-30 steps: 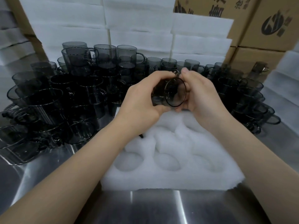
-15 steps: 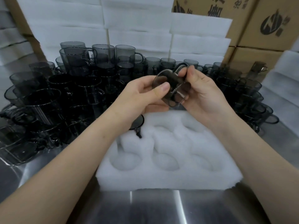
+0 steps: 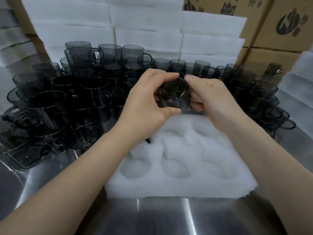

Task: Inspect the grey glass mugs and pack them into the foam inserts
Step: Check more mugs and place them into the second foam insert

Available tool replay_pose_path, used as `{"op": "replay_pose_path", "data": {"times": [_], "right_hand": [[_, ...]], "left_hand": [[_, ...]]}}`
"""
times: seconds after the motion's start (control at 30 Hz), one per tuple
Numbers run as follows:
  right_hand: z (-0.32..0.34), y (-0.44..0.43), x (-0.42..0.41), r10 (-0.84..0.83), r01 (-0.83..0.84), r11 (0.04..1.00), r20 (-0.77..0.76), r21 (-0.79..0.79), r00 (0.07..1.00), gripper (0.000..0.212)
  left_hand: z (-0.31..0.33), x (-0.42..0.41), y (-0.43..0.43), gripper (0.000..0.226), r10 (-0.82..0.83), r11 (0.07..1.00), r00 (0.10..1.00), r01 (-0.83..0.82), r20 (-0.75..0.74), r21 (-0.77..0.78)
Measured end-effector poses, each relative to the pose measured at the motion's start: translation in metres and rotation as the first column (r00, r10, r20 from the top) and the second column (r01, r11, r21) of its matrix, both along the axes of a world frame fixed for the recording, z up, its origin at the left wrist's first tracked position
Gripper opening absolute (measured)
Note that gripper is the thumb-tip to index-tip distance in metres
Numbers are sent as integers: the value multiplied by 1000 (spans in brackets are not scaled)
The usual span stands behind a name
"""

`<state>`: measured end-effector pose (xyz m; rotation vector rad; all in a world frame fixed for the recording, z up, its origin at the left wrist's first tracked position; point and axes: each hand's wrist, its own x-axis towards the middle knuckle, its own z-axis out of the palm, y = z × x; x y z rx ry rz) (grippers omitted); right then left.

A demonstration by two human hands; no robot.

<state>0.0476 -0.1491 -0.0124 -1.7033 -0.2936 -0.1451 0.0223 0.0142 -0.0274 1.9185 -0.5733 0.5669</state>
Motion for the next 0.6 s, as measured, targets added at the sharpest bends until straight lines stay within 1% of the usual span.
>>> {"op": "replay_pose_path", "data": {"times": [0.07,0.17,0.23,0.3,0.4,0.5,0.6], "right_hand": [[0,1,-2,-1,2,1000,32,-25,1000,56],[-2,2,-5,56,-57,998,81,6,995,52],[-5,3,-5,86,-89,996,92,27,992,48],[-7,2,-3,121,-126,991,94,48,988,46],[-8,-2,-1,182,-190,980,109,65,977,40],[-8,-6,0,238,-252,964,138,88,961,31],[-6,-8,0,322,-345,923,144,171,936,23]], "left_hand": [[-1,0,0,68,43,997,995,-49,88,65],[-2,1,0,70,87,992,987,-99,136,79],[-2,2,0,76,103,992,987,-112,120,65],[-1,3,2,79,86,995,992,-90,89,42],[-1,3,3,76,49,999,997,-50,62,10],[0,3,4,72,0,999,1000,2,28,-54],[1,3,4,70,-31,990,999,27,-23,-140]]}}
